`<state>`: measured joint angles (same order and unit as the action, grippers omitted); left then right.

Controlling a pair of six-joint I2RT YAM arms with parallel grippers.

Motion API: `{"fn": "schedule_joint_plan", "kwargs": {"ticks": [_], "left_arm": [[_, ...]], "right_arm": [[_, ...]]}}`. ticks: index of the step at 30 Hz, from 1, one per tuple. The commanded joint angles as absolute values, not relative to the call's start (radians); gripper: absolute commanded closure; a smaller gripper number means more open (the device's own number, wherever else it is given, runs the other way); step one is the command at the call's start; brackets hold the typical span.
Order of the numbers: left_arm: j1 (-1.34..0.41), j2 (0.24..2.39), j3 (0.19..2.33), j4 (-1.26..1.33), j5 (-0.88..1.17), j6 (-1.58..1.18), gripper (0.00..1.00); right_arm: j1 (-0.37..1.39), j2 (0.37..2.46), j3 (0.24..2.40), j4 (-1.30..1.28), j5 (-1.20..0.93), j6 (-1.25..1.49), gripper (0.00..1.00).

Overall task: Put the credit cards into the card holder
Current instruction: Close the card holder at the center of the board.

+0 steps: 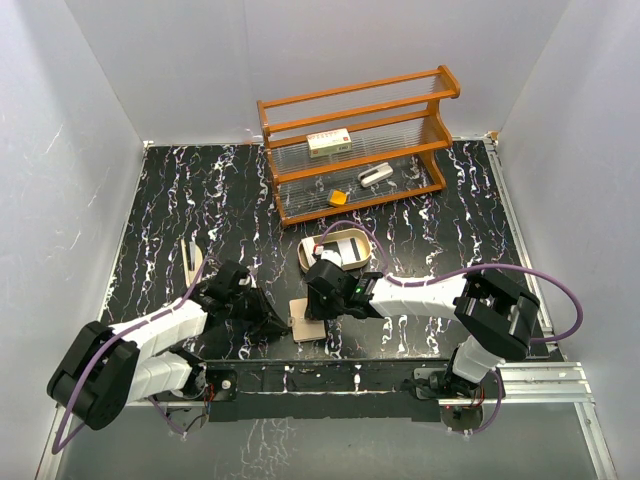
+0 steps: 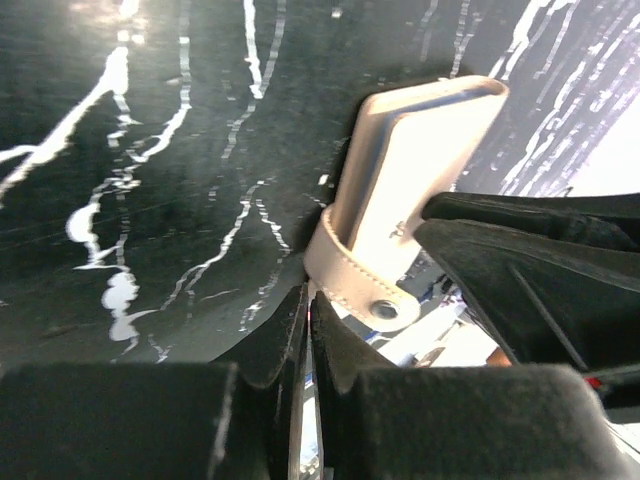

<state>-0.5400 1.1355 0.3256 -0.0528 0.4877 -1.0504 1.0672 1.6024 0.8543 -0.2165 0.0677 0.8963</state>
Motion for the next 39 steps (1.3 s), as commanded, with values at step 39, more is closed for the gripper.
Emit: {"fn": "schedule_joint_plan", "kwargs": {"ticks": [39], "left_arm": [[-0.568, 1.280, 0.337, 0.085, 0.544, -1.005, 0.90]], "right_arm": [[1.087, 1.544, 0.804, -0.085, 0.082, 0.981, 0.84]]}}
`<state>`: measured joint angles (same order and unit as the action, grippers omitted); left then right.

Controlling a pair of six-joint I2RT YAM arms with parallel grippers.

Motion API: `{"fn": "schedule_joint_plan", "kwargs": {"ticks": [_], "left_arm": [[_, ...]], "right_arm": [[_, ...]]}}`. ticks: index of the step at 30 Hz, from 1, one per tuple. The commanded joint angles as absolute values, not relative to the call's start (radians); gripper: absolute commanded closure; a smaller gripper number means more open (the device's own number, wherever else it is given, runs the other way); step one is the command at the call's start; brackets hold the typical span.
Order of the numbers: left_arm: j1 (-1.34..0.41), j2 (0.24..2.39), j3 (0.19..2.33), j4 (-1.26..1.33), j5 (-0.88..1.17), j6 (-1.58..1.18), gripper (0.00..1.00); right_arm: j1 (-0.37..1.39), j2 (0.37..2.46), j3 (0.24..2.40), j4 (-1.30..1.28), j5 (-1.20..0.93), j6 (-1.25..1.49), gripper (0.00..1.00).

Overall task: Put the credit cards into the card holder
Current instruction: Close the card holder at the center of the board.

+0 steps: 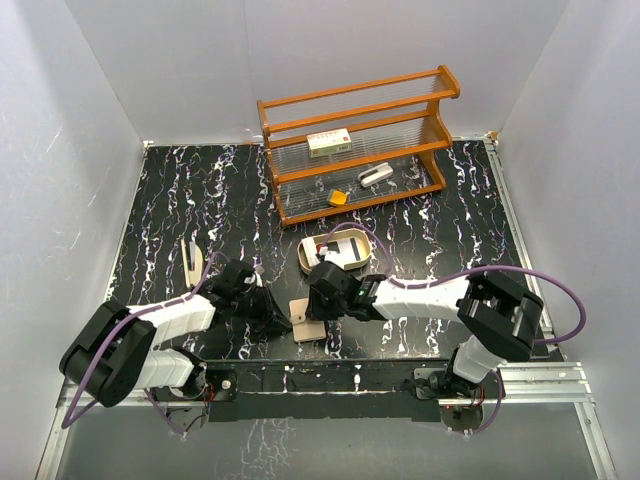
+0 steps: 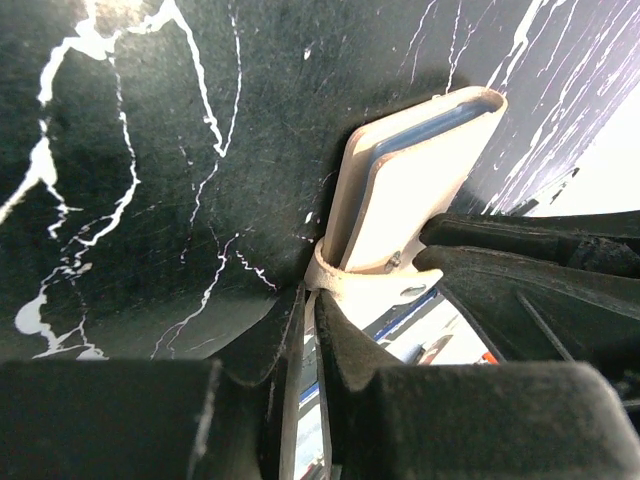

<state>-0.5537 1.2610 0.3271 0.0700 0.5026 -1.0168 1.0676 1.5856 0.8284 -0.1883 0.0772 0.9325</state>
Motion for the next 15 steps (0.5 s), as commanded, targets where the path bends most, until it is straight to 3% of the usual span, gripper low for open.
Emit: {"fn": "schedule_joint_plan", "kwargs": {"ticks": [1, 15], "left_arm": [[-0.568, 1.284, 0.337, 0.085, 0.542, -1.004, 0.90], [-0.568, 1.297, 0.335, 0.093, 0.542, -1.011, 0.89]], "right_arm": [[1.087, 1.533, 0.796, -0.071, 0.079, 0.985, 0.82], [1.086, 1.471, 0.819, -0.142, 0.146, 0.967, 0.71]]}}
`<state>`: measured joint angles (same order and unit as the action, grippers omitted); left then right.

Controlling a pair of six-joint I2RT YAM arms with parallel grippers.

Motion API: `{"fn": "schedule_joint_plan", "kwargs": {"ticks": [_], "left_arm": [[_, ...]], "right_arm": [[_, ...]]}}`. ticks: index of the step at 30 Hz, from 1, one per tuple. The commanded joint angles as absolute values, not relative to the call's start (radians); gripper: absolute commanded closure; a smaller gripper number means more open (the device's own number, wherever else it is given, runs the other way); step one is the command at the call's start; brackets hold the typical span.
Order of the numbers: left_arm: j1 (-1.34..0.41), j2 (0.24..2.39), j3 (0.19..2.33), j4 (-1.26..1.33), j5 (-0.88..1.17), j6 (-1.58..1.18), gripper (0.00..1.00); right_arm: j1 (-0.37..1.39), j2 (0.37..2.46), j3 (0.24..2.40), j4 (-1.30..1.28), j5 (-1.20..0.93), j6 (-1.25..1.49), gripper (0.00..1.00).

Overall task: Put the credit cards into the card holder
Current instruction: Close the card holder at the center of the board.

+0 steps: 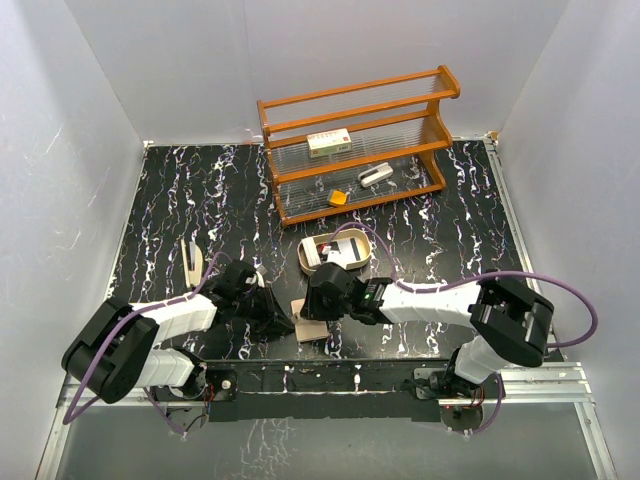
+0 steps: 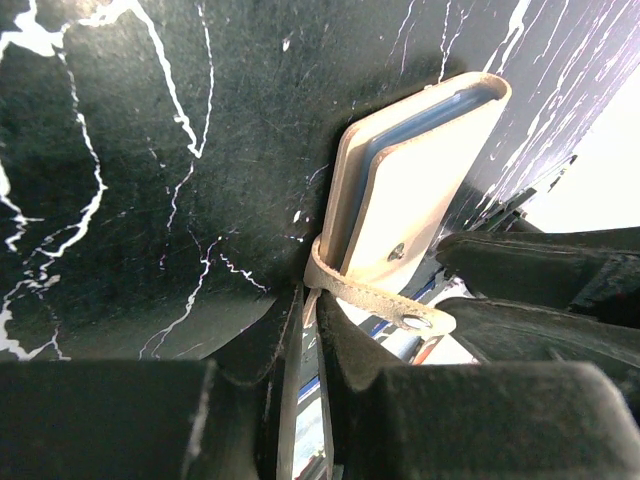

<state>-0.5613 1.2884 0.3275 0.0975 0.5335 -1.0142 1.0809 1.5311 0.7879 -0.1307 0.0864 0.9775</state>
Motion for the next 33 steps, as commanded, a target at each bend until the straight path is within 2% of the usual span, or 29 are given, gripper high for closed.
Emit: {"fn": "schedule_joint_plan", "kwargs": {"ticks": [1, 7, 27, 33], "left_arm": [[-0.568, 1.296, 0.337, 0.093, 0.543, -1.009, 0.89], [-0.569, 1.294, 0.340, 0.083, 0.542, -1.008, 0.89], [-0.570, 1.297, 0.326, 0.107, 0.553, -1.025, 0.89], [-0.569, 1.302, 0.330, 0.108, 0.554, -1.024, 0.89]], "right_arm": [[1.086, 1.465, 0.833, -0.162, 0.158, 0.956, 0.70], [1.086, 1.444, 0.847, -0.173, 0.146, 0.931, 0.71], [1.086, 1.577, 0.891, -0.166, 0.067, 0.879, 0.72], [1.085, 1.564, 0.863, -0.096, 0.061, 0.874, 0.79]]}}
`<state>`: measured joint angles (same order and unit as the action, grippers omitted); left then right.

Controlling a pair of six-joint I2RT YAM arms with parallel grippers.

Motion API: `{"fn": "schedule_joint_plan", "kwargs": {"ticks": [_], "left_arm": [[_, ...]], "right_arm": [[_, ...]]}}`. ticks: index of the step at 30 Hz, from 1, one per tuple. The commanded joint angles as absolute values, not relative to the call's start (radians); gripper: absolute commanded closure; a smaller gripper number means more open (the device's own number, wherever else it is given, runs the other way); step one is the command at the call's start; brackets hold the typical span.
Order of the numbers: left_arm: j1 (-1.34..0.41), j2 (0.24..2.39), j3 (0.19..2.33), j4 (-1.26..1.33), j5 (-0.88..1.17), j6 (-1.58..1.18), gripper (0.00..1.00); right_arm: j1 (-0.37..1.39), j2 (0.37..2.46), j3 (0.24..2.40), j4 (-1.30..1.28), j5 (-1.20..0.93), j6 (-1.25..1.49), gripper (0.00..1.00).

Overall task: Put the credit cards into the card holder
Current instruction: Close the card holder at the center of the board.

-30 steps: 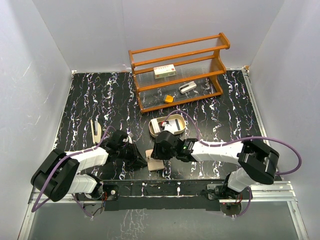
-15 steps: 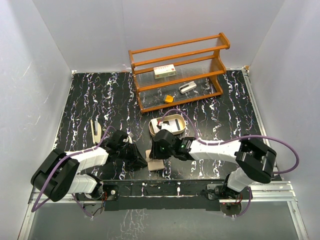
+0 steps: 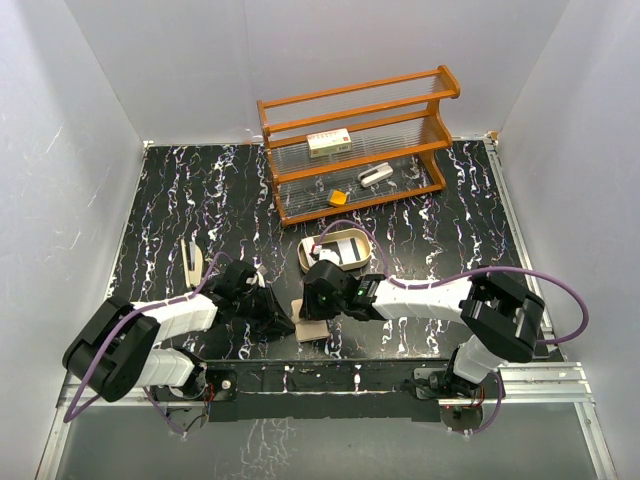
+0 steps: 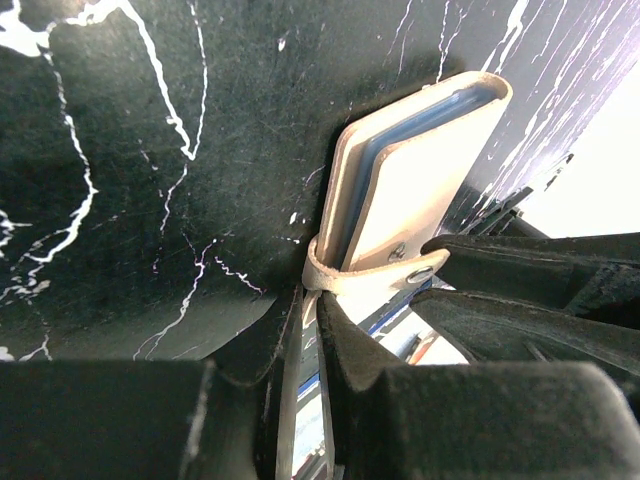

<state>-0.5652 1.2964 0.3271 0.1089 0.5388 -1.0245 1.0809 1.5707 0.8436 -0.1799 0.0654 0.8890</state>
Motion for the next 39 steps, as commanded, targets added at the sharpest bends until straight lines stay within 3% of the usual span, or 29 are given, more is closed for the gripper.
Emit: {"fn": "schedule_joint_plan", "kwargs": {"ticks": [1, 4, 7, 13, 21, 30, 39], "left_arm": [[-0.569, 1.304, 0.331, 0.107, 0.555, -1.024, 0.89], [-0.569, 1.307, 0.331, 0.107, 0.558, -1.023, 0.89], [-0.571, 1.299, 0.330, 0.100, 0.557, -1.023, 0.88], [-0.569, 1.238, 0.370, 0.002, 0.518, -1.010, 0.83], [-0.568, 1.175, 0.526, -0.177, 0.377, -0.981, 0.83], [-0.568, 1.317, 0.520, 0.119, 0.505, -0.979, 0.90], [-0.569, 1.401, 0.504, 0.059, 0.459, -0.906, 0.90]], "right_arm": [[1.084, 1.566, 0.866, -0.097, 0.060, 0.871, 0.80], [1.085, 1.571, 0.874, -0.101, 0.062, 0.868, 0.85], [1.084, 1.571, 0.872, -0.097, 0.057, 0.868, 1.00], [1.084, 1.558, 0.861, -0.142, 0.087, 0.874, 1.00], [1.085, 1.562, 0.835, -0.143, 0.090, 0.892, 1.00], [1.085, 1.568, 0.834, -0.139, 0.078, 0.900, 1.00], [1.085, 1.561, 0.831, -0.155, 0.073, 0.943, 1.00]]}}
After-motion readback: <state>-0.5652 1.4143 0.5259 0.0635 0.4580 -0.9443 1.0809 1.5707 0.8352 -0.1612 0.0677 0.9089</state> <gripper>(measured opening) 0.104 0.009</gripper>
